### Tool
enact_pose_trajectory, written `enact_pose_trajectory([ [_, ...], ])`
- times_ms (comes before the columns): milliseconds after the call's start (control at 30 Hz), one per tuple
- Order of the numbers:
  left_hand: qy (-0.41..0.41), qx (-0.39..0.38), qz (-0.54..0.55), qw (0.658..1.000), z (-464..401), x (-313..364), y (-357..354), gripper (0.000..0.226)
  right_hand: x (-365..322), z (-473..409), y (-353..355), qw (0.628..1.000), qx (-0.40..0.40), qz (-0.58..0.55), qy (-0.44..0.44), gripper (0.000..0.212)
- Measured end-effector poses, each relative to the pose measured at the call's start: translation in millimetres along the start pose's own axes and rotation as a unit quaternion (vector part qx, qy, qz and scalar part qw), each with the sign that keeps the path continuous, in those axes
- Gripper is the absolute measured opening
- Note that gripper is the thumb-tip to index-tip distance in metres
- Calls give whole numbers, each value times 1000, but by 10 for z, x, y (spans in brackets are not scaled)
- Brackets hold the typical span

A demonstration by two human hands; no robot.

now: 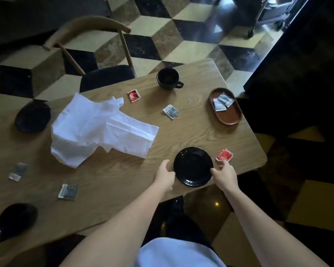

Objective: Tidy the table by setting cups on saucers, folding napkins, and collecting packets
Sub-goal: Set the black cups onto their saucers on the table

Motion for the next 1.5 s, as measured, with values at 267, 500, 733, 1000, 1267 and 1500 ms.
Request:
enact_pose_trajectory([
  [267, 18, -29, 17, 999, -124, 84, -292, 58, 59, -254, -158, 997, -60, -53, -23, 39],
  [500, 0, 26, 39, 999, -195, -38, -12, 66, 8, -154, -253, 996, -68, -50, -7, 34],
  [733, -9, 83, 66, 994, 37, -247, 583, 73, -392, 163, -602, 994, -104, -18, 41, 35],
  [1000, 15, 137, 68, 988, 268, -776, 1505, 72, -845, 682, -1420, 987, -142, 30, 70, 33],
  [1267, 37, 164, 70, 983, 324, -1243, 2176, 69, -1114, 1071, -2140, 981, -167, 57, 75, 34],
  [1500, 34, 144, 78, 986, 183, -1335, 2307, 69, -1157, 1108, -2289, 984, -156, 67, 59, 33],
])
Point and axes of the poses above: each hand's wrist, its own z-axis away from the middle knuckle, its own y-axis out of the back of the hand, x = y × z, the point moved 10 cm from there along -z, towards the middle knuckle, and after that the axes turned 3 degrees about -y, right-handed, at the moved point
